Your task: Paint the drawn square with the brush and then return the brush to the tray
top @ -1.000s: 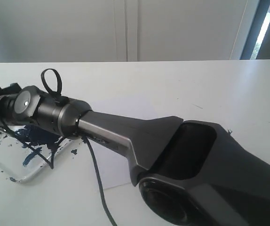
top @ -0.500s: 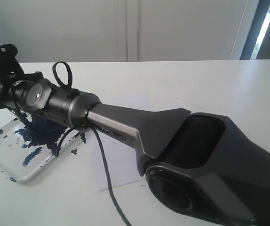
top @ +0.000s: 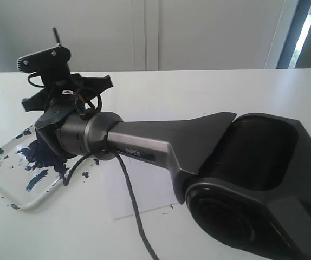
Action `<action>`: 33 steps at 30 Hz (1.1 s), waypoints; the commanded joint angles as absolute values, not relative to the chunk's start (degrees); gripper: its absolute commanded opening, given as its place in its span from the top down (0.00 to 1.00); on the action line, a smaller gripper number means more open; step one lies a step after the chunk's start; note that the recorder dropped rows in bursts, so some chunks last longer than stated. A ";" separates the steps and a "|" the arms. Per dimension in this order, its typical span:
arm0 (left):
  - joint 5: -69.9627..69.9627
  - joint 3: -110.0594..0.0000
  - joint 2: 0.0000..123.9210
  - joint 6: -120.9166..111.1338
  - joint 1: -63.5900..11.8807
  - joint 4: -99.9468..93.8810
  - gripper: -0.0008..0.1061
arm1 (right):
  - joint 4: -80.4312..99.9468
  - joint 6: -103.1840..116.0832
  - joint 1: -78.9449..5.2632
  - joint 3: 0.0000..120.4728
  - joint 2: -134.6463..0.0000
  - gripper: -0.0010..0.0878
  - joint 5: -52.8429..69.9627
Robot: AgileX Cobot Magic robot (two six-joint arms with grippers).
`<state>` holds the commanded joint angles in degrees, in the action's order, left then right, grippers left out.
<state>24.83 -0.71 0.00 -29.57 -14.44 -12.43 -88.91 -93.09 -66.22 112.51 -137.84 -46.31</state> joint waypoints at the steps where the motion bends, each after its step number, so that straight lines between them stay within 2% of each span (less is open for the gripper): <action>1: 24.83 -0.71 0.00 -29.57 -14.44 -12.43 0.95 | -88.91 -92.89 -66.50 112.51 -137.84 0.99 -45.34; 8: 24.83 -0.71 0.00 -29.57 -14.44 -12.43 0.95 | -85.68 -83.13 -67.07 112.51 -138.07 0.99 -30.22; 14: 24.83 -0.71 0.00 -29.57 -14.44 -12.43 0.95 | -85.46 -75.75 -66.80 112.51 -140.48 0.99 -29.61; 17: 24.83 -0.71 0.00 -29.57 -14.44 -12.43 0.95 | -91.38 -75.75 -66.80 112.51 -140.74 0.99 -34.09; 24: 24.83 -0.71 0.00 -29.57 -14.44 -12.43 0.95 | -99.95 -77.68 -66.92 112.36 -140.74 0.99 -57.17; 33: 24.83 -0.71 0.00 -29.57 -14.44 -12.43 0.95 | -99.95 -89.18 -69.79 111.89 -140.74 0.99 -65.78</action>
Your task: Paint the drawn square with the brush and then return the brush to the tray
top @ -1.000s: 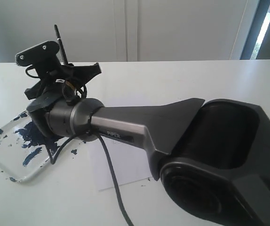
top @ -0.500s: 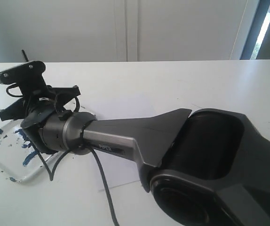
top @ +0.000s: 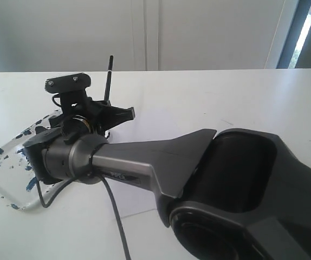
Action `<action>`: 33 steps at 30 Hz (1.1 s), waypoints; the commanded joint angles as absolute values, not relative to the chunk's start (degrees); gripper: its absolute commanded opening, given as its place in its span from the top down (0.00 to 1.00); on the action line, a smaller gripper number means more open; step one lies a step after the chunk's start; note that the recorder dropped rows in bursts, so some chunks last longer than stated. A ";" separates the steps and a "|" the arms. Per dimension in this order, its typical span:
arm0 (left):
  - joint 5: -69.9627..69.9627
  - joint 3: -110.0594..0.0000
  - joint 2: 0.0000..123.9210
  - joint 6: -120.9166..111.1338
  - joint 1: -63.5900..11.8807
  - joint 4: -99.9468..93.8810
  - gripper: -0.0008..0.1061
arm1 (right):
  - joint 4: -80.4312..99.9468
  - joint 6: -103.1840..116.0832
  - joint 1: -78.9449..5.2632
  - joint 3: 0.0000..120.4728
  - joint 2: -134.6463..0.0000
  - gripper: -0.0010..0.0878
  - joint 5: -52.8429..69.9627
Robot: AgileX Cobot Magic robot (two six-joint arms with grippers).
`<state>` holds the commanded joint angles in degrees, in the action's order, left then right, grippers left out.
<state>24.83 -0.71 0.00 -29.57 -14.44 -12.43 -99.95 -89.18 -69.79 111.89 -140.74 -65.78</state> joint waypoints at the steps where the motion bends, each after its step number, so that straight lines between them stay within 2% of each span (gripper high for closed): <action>1: 24.83 -0.71 0.00 -29.57 -14.44 -12.43 0.95 | -99.95 -90.60 -70.21 111.89 -140.74 0.99 -66.09; 11: 24.83 -0.71 0.00 -29.57 -14.44 -12.43 0.95 | -99.95 -104.54 -74.76 111.89 -138.69 0.99 -69.96; 22: 24.83 -0.71 0.00 -29.57 -14.44 -12.43 0.95 | -99.95 -104.74 -75.66 111.89 -133.63 0.99 -67.94; 25: 24.83 -0.71 0.00 -29.57 -14.44 -12.43 0.95 | -99.95 -106.39 -76.01 111.18 -133.51 0.99 -61.89; 33: 24.83 -0.71 0.00 -29.57 -14.44 -12.43 0.95 | -99.95 -109.40 -75.89 106.53 -132.76 0.99 -31.27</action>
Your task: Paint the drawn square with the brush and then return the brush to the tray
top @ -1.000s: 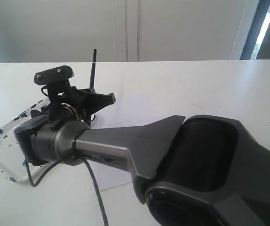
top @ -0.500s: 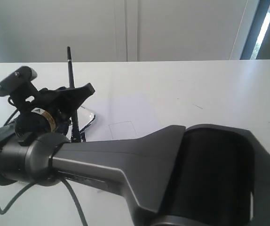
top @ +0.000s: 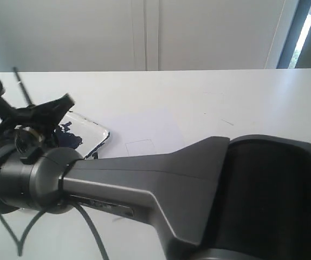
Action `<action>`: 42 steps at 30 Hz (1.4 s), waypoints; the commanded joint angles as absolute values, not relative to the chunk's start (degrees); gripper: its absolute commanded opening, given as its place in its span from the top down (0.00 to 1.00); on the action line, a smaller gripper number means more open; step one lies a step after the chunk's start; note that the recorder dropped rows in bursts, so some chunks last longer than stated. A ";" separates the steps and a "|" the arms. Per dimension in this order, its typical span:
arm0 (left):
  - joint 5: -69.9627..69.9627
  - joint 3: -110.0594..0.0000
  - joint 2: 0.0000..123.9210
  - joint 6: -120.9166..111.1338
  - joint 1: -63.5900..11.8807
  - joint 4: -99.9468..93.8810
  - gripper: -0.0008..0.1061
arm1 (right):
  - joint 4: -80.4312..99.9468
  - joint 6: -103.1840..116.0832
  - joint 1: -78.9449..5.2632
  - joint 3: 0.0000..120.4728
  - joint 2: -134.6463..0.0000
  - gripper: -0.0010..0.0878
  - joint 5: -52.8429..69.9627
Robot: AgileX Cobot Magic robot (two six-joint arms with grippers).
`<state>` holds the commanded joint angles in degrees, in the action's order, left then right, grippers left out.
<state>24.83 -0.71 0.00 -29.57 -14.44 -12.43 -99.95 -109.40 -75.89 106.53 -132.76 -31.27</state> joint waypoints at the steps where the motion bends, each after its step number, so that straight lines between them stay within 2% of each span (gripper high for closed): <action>1: 24.83 -0.71 0.00 -29.57 -14.44 -12.43 0.95 | -99.95 -109.52 -75.57 106.00 -132.61 0.99 -28.56; 12: 24.83 -0.71 0.00 -29.57 -14.44 -12.43 0.95 | -99.54 -104.13 -66.54 99.88 -131.85 0.99 17.48; 16: 24.83 -0.71 0.00 -29.57 -14.44 -12.43 0.95 | -84.11 -90.57 -60.57 99.89 -131.85 0.99 37.05; 22: 24.83 -0.71 0.00 -29.57 -14.44 -12.43 0.95 | -73.16 -83.03 -55.18 99.89 -131.95 0.99 51.16; 30: 24.83 -0.71 0.00 -29.57 -14.44 -12.43 0.95 | -64.50 -84.37 -54.67 103.15 -133.63 0.99 52.45; 35: 24.83 -0.71 0.00 -29.57 -14.44 -12.43 0.95 | -49.13 -77.51 -54.67 111.50 -137.55 0.99 52.56; 42: 24.83 -0.71 0.00 -29.57 -14.44 -12.43 0.95 | -36.90 -75.38 -54.78 119.54 -143.51 0.99 50.85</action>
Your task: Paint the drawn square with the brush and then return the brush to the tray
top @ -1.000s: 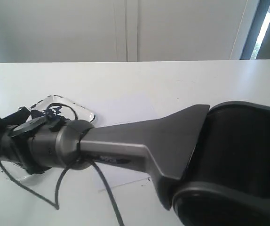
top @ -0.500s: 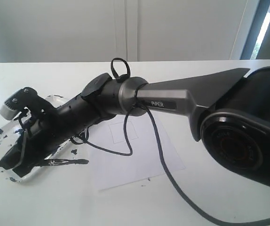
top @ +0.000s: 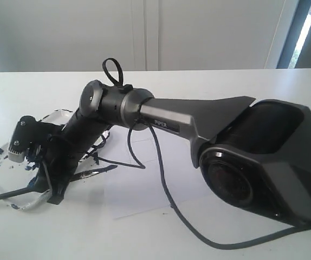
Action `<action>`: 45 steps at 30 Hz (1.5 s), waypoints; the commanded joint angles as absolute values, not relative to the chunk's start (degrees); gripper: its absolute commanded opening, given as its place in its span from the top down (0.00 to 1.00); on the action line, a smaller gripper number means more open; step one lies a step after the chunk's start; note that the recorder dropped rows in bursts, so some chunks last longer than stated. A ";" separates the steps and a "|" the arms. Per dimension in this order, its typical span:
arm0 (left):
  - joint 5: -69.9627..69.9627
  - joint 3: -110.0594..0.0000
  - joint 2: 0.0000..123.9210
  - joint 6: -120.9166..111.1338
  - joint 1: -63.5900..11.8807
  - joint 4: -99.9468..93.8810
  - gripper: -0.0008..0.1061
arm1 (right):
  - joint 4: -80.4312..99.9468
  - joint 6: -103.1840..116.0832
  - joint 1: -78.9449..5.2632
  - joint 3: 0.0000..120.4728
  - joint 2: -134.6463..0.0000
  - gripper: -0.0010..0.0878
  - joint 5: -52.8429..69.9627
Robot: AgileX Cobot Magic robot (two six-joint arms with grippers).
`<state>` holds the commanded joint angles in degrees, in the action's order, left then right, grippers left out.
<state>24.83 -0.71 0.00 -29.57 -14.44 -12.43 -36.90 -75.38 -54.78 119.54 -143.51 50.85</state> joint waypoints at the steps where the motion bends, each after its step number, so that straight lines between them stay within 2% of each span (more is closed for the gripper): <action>1: 24.83 -0.71 0.00 -29.57 -14.44 -12.43 0.95 | -35.69 -75.40 -54.78 120.42 -143.96 0.99 50.85; 19: 24.83 -0.71 0.00 -29.57 -14.44 -12.43 0.95 | -35.27 -78.88 -56.76 126.05 -145.33 0.99 49.60; 32: 24.83 -0.71 0.00 -29.57 -14.44 -12.43 0.95 | -37.45 -70.43 -56.44 126.05 -145.81 0.98 48.97; 34: 24.83 -0.71 0.00 -29.57 -14.44 -12.43 0.95 | -37.54 -70.06 -56.44 126.05 -145.81 0.95 48.57; 37: 24.83 -0.71 0.00 -29.57 -14.44 -12.43 0.95 | -37.59 -69.91 -56.44 126.05 -145.68 0.84 48.17; 43: 24.83 -0.71 0.00 -29.57 -14.44 -12.43 0.95 | -37.59 -68.97 -56.52 126.05 -144.34 0.51 48.30; 45: 24.83 -0.71 0.00 -29.57 -14.44 -12.43 0.95 | -37.81 -68.97 -56.57 126.05 -143.63 0.47 48.46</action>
<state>24.83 -0.71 0.00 -29.57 -14.44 -12.43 -37.81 -68.97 -56.57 126.05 -143.63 48.46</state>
